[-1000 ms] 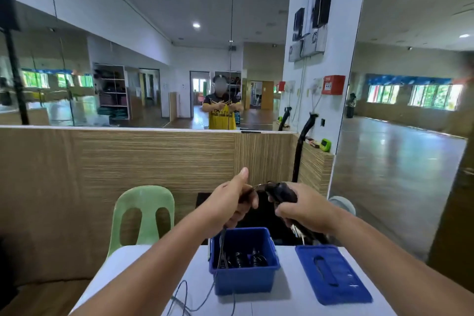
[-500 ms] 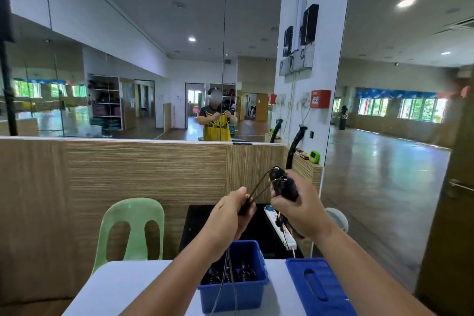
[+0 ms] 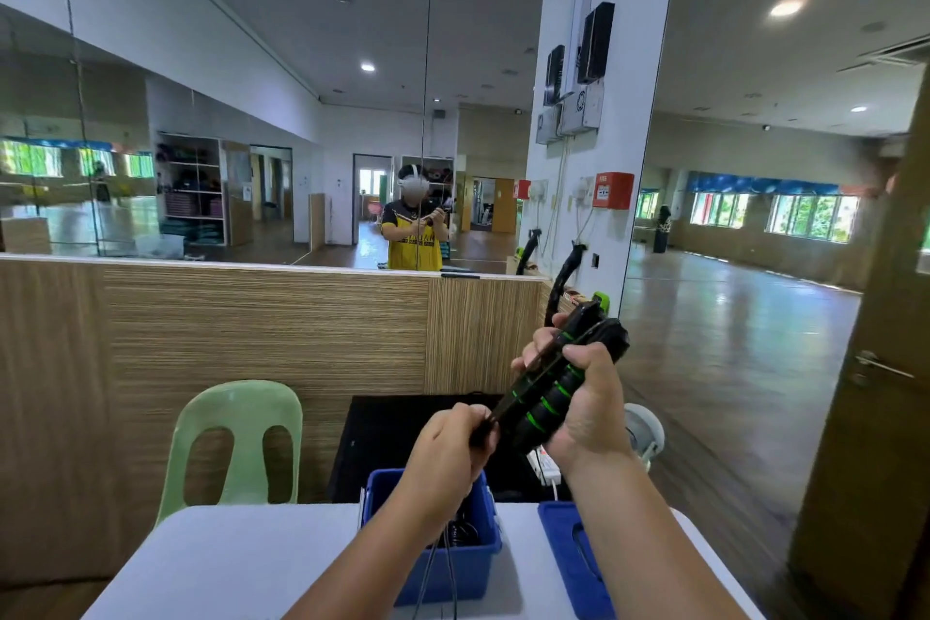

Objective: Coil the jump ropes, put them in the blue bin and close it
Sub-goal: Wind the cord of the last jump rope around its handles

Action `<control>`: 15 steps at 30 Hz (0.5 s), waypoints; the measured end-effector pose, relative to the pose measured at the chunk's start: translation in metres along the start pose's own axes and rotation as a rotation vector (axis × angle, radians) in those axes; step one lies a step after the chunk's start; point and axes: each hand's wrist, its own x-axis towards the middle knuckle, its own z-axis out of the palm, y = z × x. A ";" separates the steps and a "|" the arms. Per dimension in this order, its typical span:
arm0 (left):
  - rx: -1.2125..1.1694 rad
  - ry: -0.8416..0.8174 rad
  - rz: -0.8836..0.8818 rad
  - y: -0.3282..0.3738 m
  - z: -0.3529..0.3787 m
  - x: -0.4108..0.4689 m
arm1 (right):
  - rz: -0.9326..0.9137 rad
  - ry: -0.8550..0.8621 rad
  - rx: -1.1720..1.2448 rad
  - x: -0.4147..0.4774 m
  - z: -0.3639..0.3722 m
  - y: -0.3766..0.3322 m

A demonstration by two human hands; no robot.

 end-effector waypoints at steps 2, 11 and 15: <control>0.012 -0.009 0.027 -0.002 0.001 0.000 | 0.004 0.020 0.050 0.000 -0.001 0.001; -0.072 -0.071 0.020 -0.024 0.008 0.000 | -0.046 0.082 0.275 0.003 0.006 -0.001; -0.183 -0.102 -0.143 -0.033 0.019 0.003 | -0.019 0.080 0.407 0.000 0.013 0.003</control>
